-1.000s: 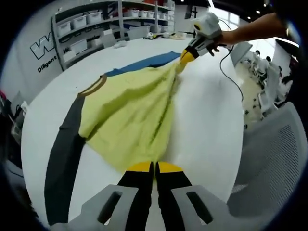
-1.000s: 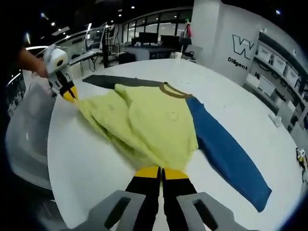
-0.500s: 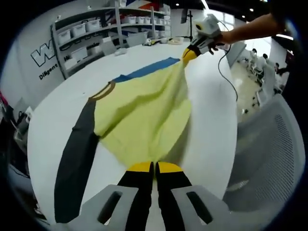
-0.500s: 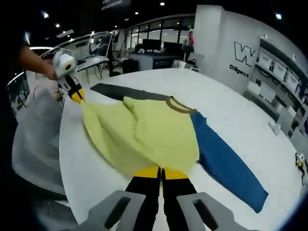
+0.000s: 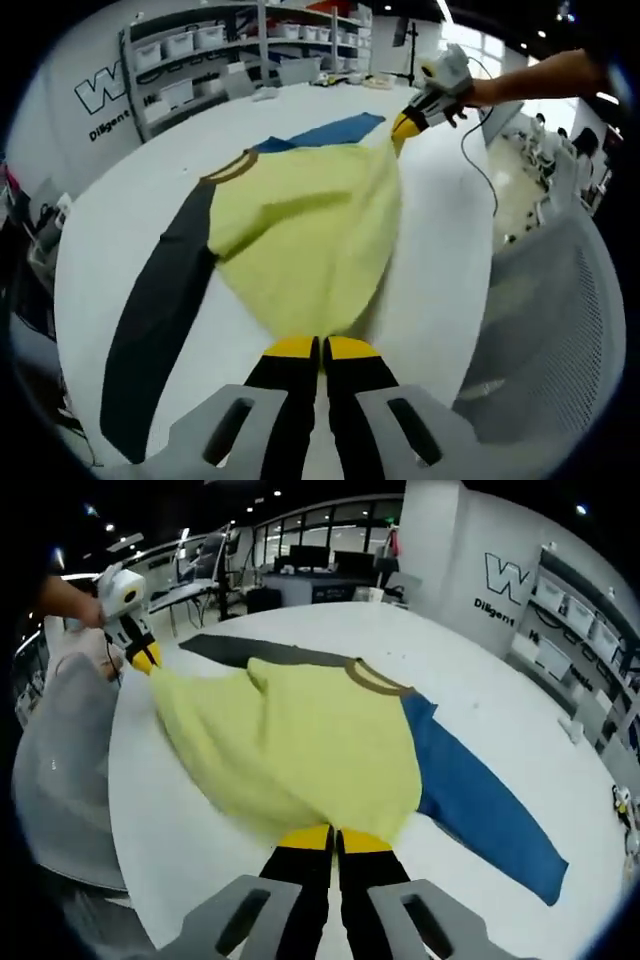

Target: Fold the garment on the visible template until the final outline fits inside the template.

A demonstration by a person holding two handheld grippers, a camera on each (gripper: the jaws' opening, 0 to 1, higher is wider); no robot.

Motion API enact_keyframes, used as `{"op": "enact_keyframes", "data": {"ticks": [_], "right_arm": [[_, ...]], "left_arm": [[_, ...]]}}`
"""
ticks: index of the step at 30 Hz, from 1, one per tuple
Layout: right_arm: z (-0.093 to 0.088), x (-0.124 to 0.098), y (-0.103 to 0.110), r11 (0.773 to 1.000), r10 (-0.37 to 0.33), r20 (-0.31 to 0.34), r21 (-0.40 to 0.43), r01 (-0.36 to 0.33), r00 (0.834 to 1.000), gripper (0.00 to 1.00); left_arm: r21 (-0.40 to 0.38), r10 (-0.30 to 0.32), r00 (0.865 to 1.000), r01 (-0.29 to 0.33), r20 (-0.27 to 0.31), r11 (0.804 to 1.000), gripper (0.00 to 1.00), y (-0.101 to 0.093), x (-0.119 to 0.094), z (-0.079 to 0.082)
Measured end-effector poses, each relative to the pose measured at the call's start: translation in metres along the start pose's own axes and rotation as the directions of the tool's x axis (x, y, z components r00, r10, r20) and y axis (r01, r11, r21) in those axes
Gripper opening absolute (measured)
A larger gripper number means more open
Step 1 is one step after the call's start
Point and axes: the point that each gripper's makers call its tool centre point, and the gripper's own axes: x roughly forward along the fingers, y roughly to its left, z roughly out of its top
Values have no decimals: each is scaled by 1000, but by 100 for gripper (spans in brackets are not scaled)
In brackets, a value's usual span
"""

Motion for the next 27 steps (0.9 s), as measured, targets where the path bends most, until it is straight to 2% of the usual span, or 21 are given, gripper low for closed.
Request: {"op": "enact_keyframes", "data": {"ticks": [4,8,11,14,16,18,19,20,21,24,27], "right_arm": [[-3,13,-13,996,-84,-29,9,84,996,0],[3,21,-22,992,-123,-23,-14,123,992,0],[7,20,-33,982,-185,-22,-31,184,983,7],[6,16,-41,975,-220,-17,16,220,975,16],[4,12,-41,976,-215,4,35,215,977,16],[0,3,-36,976,-216,14,17,215,976,14],[1,-1,-31,978,-209,45,0,209,977,12],[1,-4,-26,982,-191,63,6,191,980,10],[0,-4,-15,990,-142,93,29,140,985,7],[-16,-3,2,995,-91,61,41,89,994,7],[-28,3,7,996,-74,33,49,72,997,9]], "left_arm": [[-8,24,1000,-24,2,1000,0,3,3,5],[-35,71,997,-71,6,997,0,16,4,10],[-84,88,996,-87,-3,993,0,22,9,8],[-83,94,996,-94,-11,992,0,23,13,7],[-83,97,995,-98,-15,992,0,23,15,6],[-86,100,995,-101,-13,991,0,24,15,7],[-89,99,995,-100,-11,991,0,24,16,8],[-93,96,995,-97,-10,991,0,24,16,8],[-91,96,995,-96,-9,991,0,24,17,8],[-88,91,996,-92,-8,992,0,25,17,9],[-87,87,996,-88,-8,992,0,24,17,9]]}}
